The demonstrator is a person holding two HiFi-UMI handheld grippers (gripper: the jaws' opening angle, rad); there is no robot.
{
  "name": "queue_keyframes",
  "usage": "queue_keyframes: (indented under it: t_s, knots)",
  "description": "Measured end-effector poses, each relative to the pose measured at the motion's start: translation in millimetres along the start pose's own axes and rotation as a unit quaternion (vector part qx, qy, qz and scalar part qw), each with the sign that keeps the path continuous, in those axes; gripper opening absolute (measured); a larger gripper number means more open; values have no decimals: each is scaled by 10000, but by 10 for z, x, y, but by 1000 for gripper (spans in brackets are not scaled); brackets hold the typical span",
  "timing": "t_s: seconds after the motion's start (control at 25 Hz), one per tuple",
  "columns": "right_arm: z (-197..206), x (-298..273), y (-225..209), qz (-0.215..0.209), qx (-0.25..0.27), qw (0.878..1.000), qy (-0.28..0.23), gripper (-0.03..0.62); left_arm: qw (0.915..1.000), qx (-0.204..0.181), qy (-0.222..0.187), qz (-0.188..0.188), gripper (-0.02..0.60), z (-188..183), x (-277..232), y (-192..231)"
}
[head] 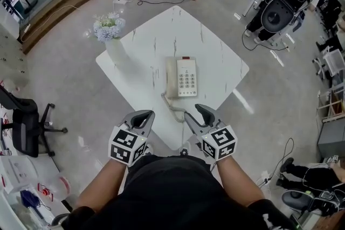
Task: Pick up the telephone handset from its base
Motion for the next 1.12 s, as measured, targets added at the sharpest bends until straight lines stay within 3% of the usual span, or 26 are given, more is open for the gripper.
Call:
queue_keyframes:
  t_s: [0.64,1.12]
  knots:
    - [-149,-178,-163,209,-45,9998,33,190,9997,218,-50,-139,3,61,78,174]
    - [-248,-907,-372,199,-9,9986,494,190,9975,562,-46,-423,3,292,200,455]
Point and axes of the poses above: the fingertips, and each gripper's own axes: x backward along the fingers, y to its left, z out of its underside, the point moved 3 cm from there along x, backward along the fingers, and after that the axes turned 14 degrees about y, right-handed, at the moved point
